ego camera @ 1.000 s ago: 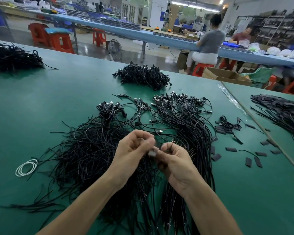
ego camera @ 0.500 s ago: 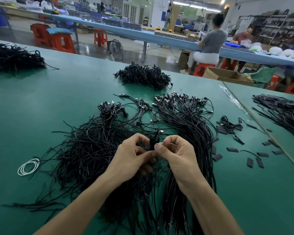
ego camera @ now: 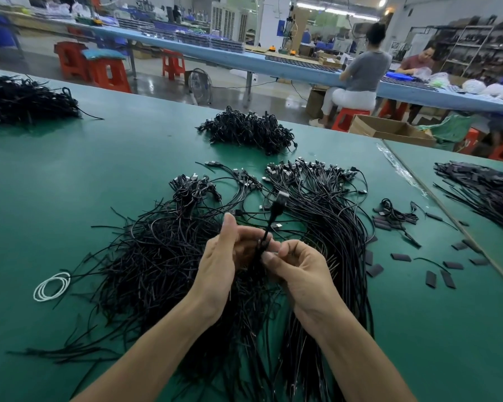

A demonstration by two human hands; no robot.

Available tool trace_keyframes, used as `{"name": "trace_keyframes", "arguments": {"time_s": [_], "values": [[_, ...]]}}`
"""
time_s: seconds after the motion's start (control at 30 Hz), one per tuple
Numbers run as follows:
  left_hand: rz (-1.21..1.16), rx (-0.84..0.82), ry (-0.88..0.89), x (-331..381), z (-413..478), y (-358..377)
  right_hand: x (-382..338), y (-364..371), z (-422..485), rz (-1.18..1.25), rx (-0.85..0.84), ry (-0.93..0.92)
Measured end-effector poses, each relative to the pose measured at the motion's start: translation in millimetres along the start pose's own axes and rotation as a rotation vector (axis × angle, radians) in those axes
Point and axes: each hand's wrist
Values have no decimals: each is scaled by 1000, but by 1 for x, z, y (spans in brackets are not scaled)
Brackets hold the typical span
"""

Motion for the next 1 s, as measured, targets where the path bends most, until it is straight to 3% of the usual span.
{"name": "trace_keyframes", "arguments": {"time_s": [0.17, 0.27, 0.37, 0.47, 0.7, 0.87, 1.0], "values": [[197, -107, 71, -5, -2, -5, -2, -2, 3, 32, 57, 20], [520, -5, 58, -13, -1, -8, -5, -2, 4, -6, 103, -40], [612, 4, 21, -20, 0, -9, -3, -1, 4, 4, 90, -66], [560, -58, -35, -24, -2, -11, -3, 1, 3, 41, 48, -57], [-121, -56, -290, -9, 6, -8, -2, 2, 3, 74, -10, -19], [67, -22, -172, -9, 14, -19, 9, -2, 5, 61, -34, 28], [182, -42, -109, -10, 35, -34, 13, -21, 15, -225, 50, 43]]}}
Point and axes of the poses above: each hand's wrist, its own z-axis towards the middle knuckle, its own y-axis out of the palm, x = y × z, and after that the axes turned 15 degrees about z, right-handed
